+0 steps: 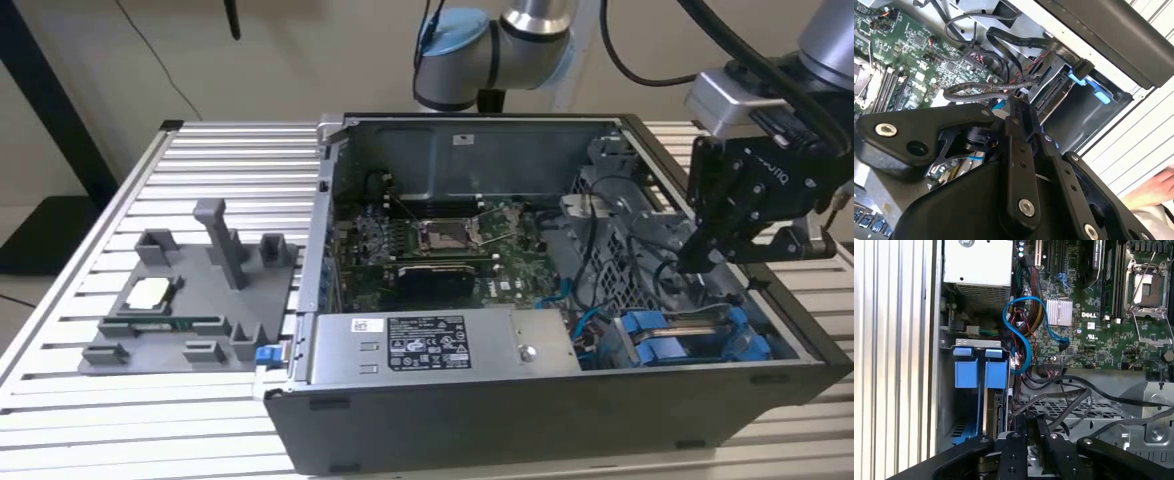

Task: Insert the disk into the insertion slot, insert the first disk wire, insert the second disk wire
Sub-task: 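Insert the first disk wire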

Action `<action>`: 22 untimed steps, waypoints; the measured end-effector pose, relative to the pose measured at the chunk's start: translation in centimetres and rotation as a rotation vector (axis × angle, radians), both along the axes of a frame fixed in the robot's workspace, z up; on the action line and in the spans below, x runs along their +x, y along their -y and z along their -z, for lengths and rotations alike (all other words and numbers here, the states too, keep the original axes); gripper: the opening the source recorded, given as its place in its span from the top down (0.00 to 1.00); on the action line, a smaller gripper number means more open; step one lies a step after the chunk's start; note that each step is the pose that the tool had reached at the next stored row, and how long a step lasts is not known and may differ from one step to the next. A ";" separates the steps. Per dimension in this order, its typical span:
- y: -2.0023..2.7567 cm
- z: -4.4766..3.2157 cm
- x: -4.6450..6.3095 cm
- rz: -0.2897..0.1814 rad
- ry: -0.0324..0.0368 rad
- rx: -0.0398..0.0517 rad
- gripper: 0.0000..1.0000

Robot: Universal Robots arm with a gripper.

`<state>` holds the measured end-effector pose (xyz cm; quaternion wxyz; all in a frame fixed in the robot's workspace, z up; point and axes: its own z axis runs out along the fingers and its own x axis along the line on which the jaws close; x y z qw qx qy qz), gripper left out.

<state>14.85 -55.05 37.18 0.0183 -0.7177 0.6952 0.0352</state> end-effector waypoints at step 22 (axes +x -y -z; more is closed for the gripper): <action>1.33 1.15 1.4 0.010 -0.0227 -0.0001 0.81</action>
